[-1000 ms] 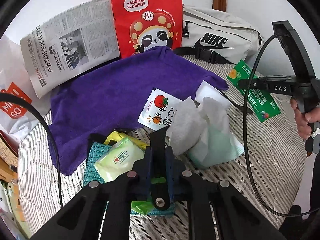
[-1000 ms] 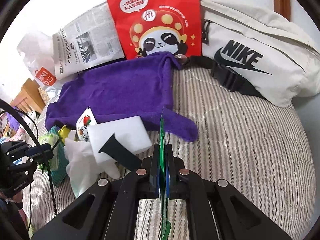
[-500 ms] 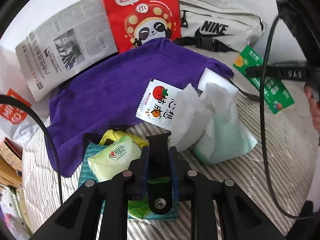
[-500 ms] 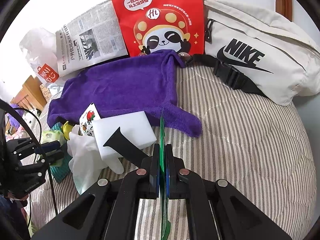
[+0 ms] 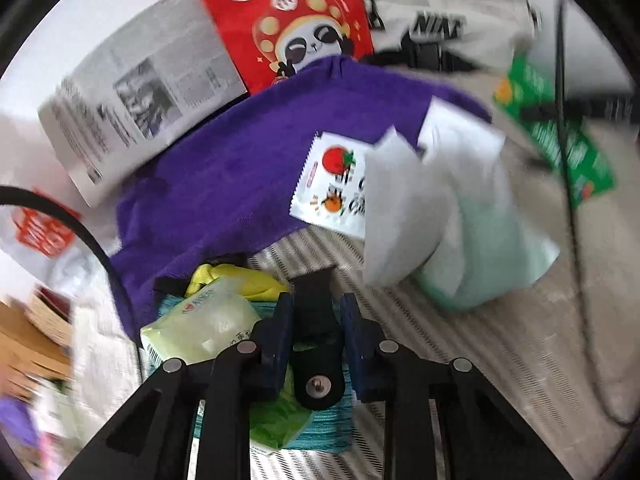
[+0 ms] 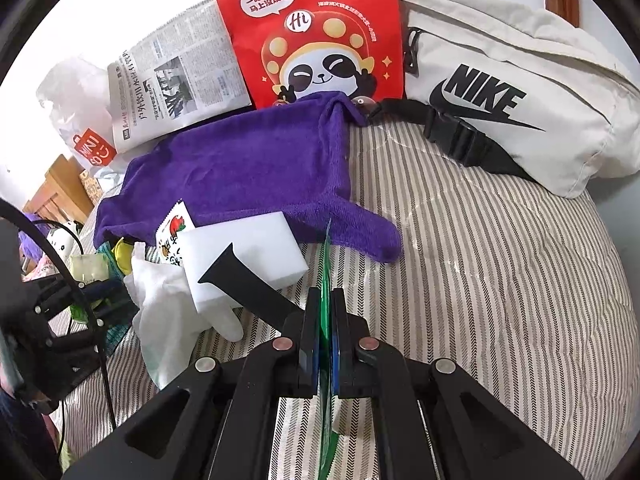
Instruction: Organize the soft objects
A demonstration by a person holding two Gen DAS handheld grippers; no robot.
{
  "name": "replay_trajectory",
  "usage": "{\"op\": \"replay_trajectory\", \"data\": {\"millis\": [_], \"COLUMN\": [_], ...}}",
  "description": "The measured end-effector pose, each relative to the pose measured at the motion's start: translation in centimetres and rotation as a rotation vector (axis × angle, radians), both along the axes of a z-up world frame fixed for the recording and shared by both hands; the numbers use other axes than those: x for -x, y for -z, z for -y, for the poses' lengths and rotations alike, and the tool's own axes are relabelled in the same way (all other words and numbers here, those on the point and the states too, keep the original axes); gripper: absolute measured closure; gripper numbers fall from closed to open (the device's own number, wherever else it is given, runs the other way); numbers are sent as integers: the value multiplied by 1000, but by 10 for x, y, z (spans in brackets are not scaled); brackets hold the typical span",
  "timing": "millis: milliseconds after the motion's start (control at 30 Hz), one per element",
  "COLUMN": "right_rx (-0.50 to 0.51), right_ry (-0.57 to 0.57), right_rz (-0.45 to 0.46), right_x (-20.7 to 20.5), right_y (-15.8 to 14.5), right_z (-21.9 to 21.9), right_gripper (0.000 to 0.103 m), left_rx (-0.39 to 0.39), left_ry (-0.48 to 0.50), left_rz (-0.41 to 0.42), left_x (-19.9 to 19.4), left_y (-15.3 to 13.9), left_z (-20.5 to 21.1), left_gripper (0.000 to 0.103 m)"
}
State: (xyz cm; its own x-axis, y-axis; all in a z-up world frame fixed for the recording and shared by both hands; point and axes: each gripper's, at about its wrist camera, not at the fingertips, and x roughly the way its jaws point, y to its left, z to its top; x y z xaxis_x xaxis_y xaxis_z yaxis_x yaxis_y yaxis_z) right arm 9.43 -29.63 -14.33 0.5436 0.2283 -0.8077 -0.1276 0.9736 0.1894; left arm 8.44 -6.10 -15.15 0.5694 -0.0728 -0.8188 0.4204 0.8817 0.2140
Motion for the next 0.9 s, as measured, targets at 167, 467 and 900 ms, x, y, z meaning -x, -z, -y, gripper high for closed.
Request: {"op": "replay_trajectory", "data": {"millis": [167, 467, 900], "right_rx": [-3, 3, -4], "right_ry": [-4, -13, -12], "right_rz": [9, 2, 0], "right_x": [3, 4, 5], "right_y": [-2, 1, 2], "right_z": [-1, -2, -1], "right_gripper": [99, 99, 98], "left_rx": [183, 163, -127], "left_ry": [24, 54, 118], "left_rz": [-47, -81, -46], "left_x": [5, 12, 23], "left_y": [-15, -9, 23], "left_z": [-15, -11, 22], "left_gripper": [95, 93, 54]}}
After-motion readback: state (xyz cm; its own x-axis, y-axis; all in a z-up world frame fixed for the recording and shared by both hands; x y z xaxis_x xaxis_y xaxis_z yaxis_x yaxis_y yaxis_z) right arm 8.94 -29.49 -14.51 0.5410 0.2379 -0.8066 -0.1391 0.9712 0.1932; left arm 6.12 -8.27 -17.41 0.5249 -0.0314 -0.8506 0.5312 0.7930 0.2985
